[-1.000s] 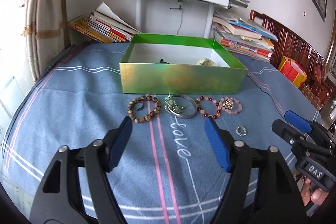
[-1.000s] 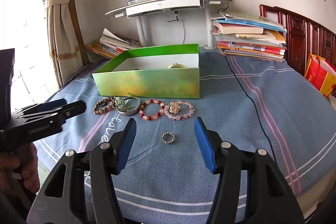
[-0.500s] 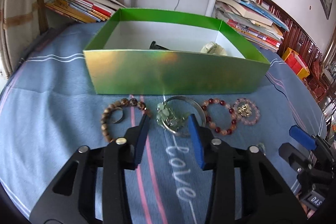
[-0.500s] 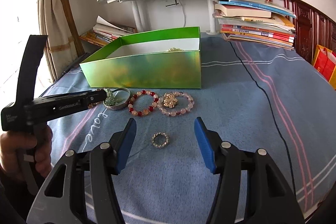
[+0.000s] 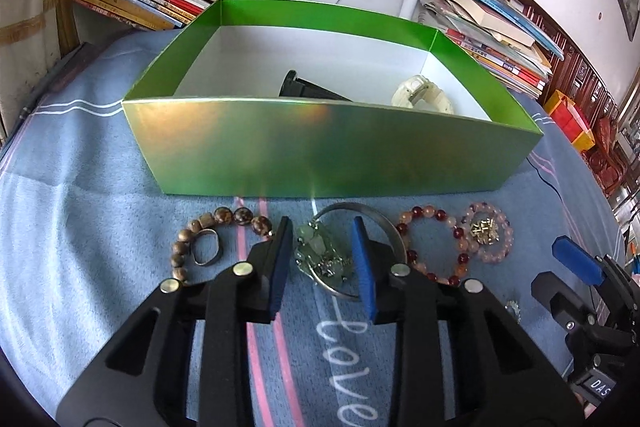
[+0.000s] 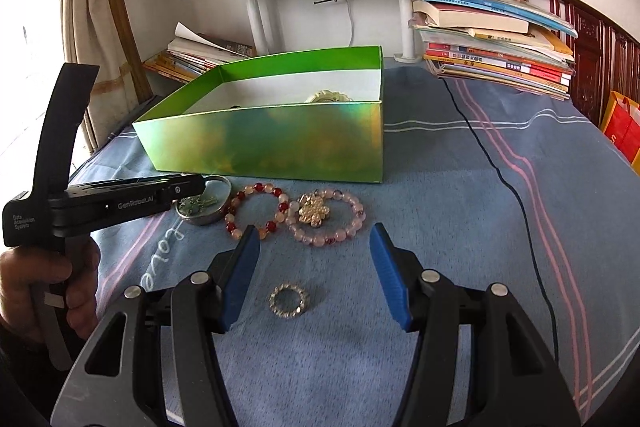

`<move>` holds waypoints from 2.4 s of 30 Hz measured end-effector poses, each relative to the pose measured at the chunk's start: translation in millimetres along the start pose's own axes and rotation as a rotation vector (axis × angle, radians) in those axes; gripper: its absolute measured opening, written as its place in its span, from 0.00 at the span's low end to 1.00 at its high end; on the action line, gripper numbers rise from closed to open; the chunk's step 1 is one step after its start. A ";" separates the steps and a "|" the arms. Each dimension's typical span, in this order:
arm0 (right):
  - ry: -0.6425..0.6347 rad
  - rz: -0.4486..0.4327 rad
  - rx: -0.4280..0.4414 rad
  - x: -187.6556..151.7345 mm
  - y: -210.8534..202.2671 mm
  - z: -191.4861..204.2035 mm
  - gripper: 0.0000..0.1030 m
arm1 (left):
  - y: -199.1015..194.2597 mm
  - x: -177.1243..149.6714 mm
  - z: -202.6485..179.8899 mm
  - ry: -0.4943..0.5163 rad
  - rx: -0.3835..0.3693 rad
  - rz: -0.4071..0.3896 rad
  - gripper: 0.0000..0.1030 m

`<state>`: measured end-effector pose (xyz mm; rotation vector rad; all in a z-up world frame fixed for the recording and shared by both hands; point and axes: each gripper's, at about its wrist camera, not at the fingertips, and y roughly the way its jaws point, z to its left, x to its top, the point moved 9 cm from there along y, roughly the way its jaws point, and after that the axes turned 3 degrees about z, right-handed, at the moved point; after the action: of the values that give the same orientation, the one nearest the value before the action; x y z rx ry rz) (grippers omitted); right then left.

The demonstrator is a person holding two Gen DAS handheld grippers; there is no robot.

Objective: Organize jewelry
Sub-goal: 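Lower the left tool and close it on the silver dangling earring, then close the right tool on the gold flower pendant while the left tool holds the earring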

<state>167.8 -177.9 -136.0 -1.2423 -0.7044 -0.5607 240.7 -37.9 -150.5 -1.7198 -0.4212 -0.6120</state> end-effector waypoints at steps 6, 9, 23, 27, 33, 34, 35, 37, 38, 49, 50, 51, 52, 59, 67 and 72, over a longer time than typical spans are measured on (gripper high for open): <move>-0.017 0.013 -0.004 8.7 7.3 1.7 0.55 | 0.1 0.9 -0.9 -0.008 -0.011 -0.002 0.14; -0.029 0.027 -0.011 13.4 13.2 1.9 0.55 | -6.3 2.7 -2.5 -0.003 -0.015 -0.022 0.08; -0.028 0.148 -0.003 20.0 49.3 7.0 0.39 | -73.9 27.1 -14.1 0.031 -0.082 -0.218 0.08; -0.036 0.174 -0.017 19.9 57.2 7.3 0.39 | -93.1 31.0 -8.8 0.028 -0.090 -0.252 0.08; -0.024 0.204 0.000 18.3 65.6 7.5 0.28 | -112.1 26.8 1.4 0.015 -0.087 -0.277 0.08; -0.022 0.193 0.003 20.2 64.9 7.8 0.21 | -113.5 25.0 3.3 0.014 -0.086 -0.276 0.08; -0.024 0.177 -0.006 22.0 62.5 7.4 0.20 | -115.0 24.1 4.9 0.012 -0.084 -0.277 0.08; -0.027 0.164 -0.011 23.3 59.8 6.8 0.20 | -118.6 21.2 11.6 0.001 -0.080 -0.279 0.08; -0.025 0.151 -0.014 24.4 55.5 5.9 0.20 | -120.2 19.9 13.6 -0.002 -0.077 -0.280 0.08; -0.023 -0.023 0.012 29.2 -45.0 14.5 0.20 | -159.8 -7.0 26.1 -0.002 -0.053 -0.302 0.08; -0.027 -0.033 0.015 27.9 -51.0 17.4 0.20 | -163.5 -10.7 25.6 0.000 -0.052 -0.303 0.08; -0.030 -0.040 0.018 26.5 -56.3 19.8 0.20 | -167.0 -14.8 24.2 0.004 -0.052 -0.304 0.08; -0.038 -0.050 0.023 23.3 -63.7 24.0 0.20 | -170.4 -18.4 22.7 0.009 -0.051 -0.305 0.08; -0.046 -0.093 0.036 9.7 -90.6 37.4 0.20 | -185.3 -45.0 15.0 0.028 -0.051 -0.298 0.08; -0.058 -0.114 0.053 1.1 -105.6 47.2 0.20 | -184.7 -60.3 10.7 0.035 -0.049 -0.277 0.08; -0.064 -0.116 0.058 -1.2 -110.1 49.0 0.20 | -185.9 -64.6 8.1 0.041 -0.048 -0.273 0.08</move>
<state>78.9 -156.8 -57.4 -1.1750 -0.8449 -0.5937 83.0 16.0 -45.7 -1.7053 -0.6222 -0.8588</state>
